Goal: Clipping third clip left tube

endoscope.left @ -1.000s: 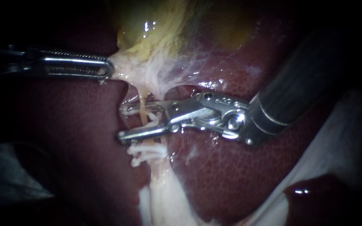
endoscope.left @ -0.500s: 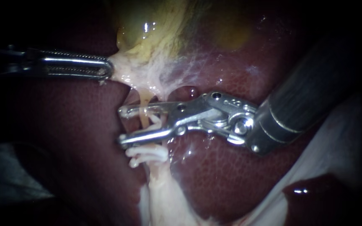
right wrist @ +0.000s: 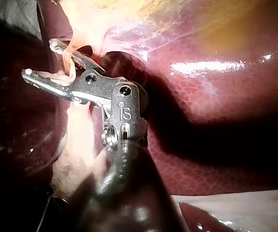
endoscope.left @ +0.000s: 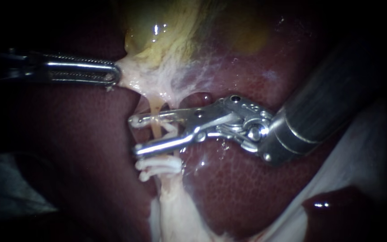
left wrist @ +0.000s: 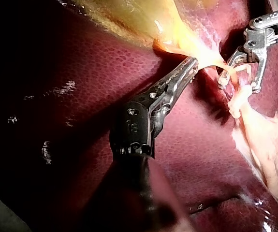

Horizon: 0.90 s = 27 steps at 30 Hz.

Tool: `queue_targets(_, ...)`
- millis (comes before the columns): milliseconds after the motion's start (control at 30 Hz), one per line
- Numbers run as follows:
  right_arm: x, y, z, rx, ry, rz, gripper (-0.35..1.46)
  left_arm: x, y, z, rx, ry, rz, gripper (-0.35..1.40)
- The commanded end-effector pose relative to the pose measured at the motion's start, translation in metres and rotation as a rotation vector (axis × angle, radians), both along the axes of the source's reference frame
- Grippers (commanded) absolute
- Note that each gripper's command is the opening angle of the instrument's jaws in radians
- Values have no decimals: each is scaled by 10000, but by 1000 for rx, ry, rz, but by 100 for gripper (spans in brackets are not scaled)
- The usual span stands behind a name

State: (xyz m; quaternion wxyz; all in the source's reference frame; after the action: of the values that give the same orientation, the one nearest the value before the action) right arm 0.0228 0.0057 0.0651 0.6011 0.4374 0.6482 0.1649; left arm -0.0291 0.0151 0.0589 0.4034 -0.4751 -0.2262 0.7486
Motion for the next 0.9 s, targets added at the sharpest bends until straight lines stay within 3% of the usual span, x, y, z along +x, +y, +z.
queue_targets(33,0,0,0,0,2,1,46,0,0,0,0,0,0,-35)
queue_targets(300,4,-2,-4,2,17,-3,43,-1,0,0,0,0,-1,-35)
queue_targets(900,4,-3,-4,3,9,11,17,-1,0,1,-1,1,0,-35)
